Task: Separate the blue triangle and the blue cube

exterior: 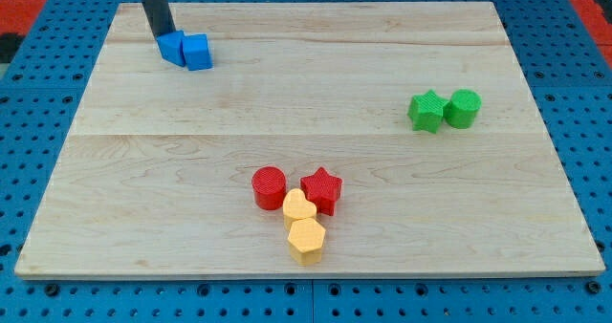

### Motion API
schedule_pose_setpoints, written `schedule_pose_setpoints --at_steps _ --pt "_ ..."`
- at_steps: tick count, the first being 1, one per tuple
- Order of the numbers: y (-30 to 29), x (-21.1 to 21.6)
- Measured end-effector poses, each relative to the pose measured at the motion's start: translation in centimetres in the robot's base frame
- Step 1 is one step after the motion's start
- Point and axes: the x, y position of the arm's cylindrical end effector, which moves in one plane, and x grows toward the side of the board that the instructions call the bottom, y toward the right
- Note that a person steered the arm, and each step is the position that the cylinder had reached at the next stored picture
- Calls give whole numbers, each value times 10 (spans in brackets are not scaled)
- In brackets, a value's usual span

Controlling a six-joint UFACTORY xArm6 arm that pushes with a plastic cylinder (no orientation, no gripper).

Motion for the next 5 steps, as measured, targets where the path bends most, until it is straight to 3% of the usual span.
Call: schedule_pose_setpoints --at_steps 1,5 --pt "20 17" --pt "135 17"
